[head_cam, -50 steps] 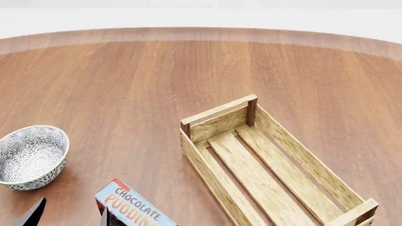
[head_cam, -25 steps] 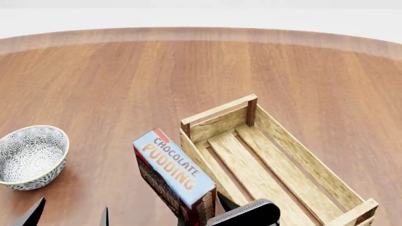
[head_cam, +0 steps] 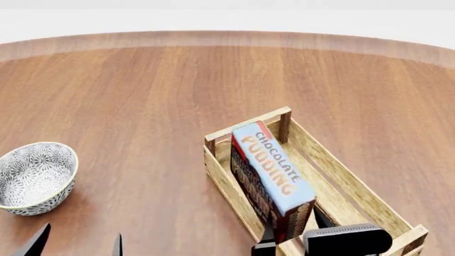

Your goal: Pick up the chocolate pudding and put it in the tray.

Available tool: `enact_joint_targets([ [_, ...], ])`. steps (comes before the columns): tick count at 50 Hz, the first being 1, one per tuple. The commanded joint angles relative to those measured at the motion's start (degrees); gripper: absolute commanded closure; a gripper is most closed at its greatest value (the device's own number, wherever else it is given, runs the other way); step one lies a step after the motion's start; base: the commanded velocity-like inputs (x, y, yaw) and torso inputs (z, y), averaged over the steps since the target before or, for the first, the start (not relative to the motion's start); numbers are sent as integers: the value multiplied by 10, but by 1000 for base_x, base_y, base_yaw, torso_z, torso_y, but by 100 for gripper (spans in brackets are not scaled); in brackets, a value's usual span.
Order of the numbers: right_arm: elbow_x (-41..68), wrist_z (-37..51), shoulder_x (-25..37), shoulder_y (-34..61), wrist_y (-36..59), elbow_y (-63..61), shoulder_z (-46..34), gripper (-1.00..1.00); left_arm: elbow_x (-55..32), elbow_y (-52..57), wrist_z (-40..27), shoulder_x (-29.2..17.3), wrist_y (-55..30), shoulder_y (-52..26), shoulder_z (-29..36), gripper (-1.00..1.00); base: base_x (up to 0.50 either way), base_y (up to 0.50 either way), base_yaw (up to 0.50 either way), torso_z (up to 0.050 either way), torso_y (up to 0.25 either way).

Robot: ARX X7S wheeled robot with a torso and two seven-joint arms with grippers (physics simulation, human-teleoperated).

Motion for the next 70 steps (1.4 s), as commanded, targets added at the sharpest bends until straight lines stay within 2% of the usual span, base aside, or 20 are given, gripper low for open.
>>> enact_joint_targets([
  [1, -16, 10, 0, 1, -31, 39, 28, 100, -1, 1, -3, -2, 2, 0, 0, -100, 0, 0, 0, 0, 0],
  [25, -25, 28, -25, 72, -43, 158, 41, 100, -5, 2, -4, -6, 2, -2, 4, -100, 0, 0, 0, 0, 0],
  [60, -46, 52, -35, 116, -31, 207, 30, 100, -11, 6, -8, -11, -1, -3, 9, -100, 0, 0, 0, 0, 0],
  [61, -52, 65, -36, 117, -29, 208, 31, -100, -11, 5, -8, -11, 1, -3, 9, -100, 0, 0, 0, 0, 0],
  [70, -47, 55, -36, 116, -38, 215, 30, -100, -11, 2, -9, -13, 4, -3, 9, -100, 0, 0, 0, 0, 0],
])
